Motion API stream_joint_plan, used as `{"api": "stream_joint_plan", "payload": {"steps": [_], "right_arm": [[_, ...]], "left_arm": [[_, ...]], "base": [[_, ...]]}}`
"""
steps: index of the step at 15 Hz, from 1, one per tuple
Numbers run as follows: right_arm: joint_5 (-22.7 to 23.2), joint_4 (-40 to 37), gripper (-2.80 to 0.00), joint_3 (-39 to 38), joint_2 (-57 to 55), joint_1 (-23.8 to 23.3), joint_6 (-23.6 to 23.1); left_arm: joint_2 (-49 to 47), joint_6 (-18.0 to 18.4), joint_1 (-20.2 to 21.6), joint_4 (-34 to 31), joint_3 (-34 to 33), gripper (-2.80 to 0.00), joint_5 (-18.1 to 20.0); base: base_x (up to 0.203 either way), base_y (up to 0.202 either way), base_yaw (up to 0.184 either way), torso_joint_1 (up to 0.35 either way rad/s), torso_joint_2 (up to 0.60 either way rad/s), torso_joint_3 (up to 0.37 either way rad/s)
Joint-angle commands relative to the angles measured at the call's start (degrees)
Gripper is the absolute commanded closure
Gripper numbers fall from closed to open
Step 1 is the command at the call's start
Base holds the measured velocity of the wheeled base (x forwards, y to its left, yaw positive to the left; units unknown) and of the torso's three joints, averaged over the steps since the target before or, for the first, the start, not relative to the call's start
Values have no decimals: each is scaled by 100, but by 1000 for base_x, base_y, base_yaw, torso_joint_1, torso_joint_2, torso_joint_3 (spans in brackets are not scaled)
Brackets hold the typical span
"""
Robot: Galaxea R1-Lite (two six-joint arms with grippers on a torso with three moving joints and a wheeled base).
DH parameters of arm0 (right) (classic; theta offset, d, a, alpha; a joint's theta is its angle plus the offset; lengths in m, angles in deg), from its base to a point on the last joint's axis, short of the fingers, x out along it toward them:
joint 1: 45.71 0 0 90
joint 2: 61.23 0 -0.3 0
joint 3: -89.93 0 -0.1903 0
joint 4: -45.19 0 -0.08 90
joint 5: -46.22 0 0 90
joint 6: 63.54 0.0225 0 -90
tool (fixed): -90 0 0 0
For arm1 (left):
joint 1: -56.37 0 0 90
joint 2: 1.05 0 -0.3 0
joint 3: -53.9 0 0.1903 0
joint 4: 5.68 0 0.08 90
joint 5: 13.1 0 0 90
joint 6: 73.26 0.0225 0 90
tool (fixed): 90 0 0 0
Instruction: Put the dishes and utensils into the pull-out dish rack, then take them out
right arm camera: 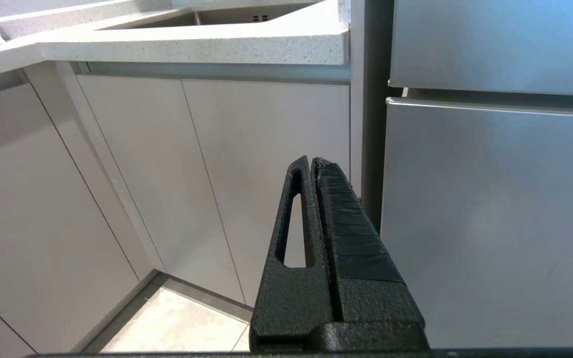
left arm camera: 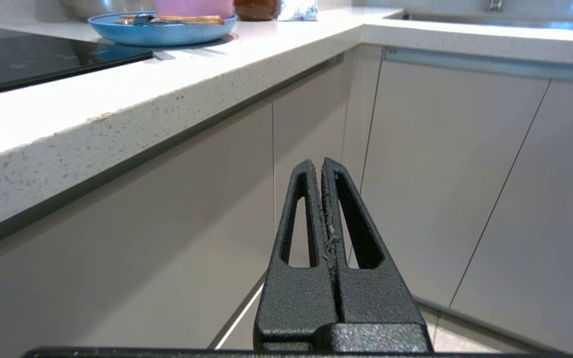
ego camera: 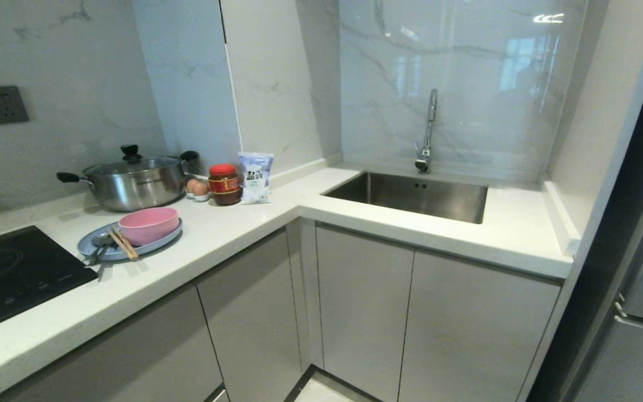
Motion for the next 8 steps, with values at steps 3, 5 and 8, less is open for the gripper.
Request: {"api": "stream_joint_plan", "payload": {"steps": [3, 5, 8], "right_arm": [[1, 2, 0, 0, 24, -1, 4], [-8, 2, 0, 0, 24, -1, 4], [-3, 2, 0, 0, 24, 2, 4]], "left_arm": [[-9, -37, 7, 7, 0, 0, 0], [-9, -29, 7, 7, 0, 0, 0], [-6, -31, 7, 7, 0, 0, 0]], "base": [[0, 0, 0, 2, 0, 26], [0, 0, 0, 0, 0, 0], [0, 0, 0, 0, 0, 0]]}}
